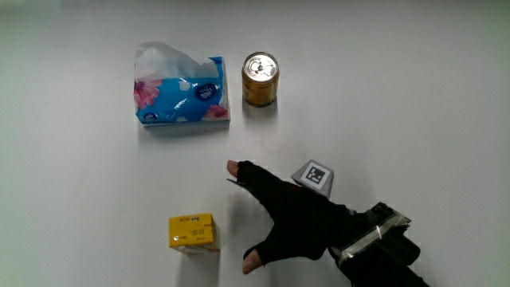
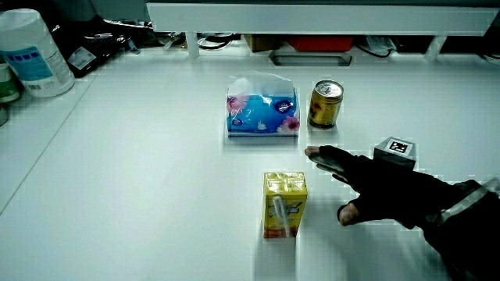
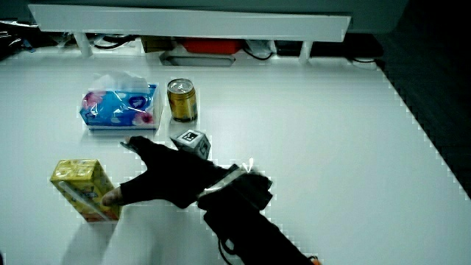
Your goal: Pick ice redtea
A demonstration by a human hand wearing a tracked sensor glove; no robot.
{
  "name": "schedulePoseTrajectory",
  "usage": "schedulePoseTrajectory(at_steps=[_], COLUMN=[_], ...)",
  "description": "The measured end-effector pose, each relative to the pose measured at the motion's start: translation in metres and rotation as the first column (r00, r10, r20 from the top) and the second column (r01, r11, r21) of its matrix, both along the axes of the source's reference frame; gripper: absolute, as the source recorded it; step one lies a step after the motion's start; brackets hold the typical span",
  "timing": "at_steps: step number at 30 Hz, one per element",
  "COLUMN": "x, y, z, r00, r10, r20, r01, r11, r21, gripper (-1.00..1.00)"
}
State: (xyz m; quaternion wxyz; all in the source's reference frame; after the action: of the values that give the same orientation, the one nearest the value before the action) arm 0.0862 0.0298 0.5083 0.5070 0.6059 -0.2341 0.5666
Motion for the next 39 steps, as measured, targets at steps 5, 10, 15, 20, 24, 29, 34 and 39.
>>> schedulePoseTrajectory(at_steps=[5,10,15,20,24,29,34,39], x=[-0.016,-0.029,-0.04,-0.047,-0.047,-0.047,-0.045,-0.042], y=[0.009,0.016,0.021,0.025,0.026,0.026,0.027,0.028], z=[0.008,0.017,0.022,0.025,0.025,0.026,0.029,0.03], r00=[0.999,0.998,0.995,0.992,0.992,0.989,0.976,0.957], r10=[-0.013,-0.009,0.005,-0.003,0.011,0.039,0.126,0.201], r20=[0.039,0.066,0.099,0.123,0.127,0.14,0.177,0.208], r01=[0.013,0.01,-0.002,0.007,-0.004,-0.033,-0.119,-0.195], r11=[0.9999,0.9997,0.9997,0.9993,0.9985,0.9983,0.9917,0.9795], r21=[-0.005,-0.024,-0.026,-0.037,-0.054,-0.049,-0.05,-0.05], gripper=[0.0,0.0,0.0,0.0,0.0,0.0,0.15,0.35])
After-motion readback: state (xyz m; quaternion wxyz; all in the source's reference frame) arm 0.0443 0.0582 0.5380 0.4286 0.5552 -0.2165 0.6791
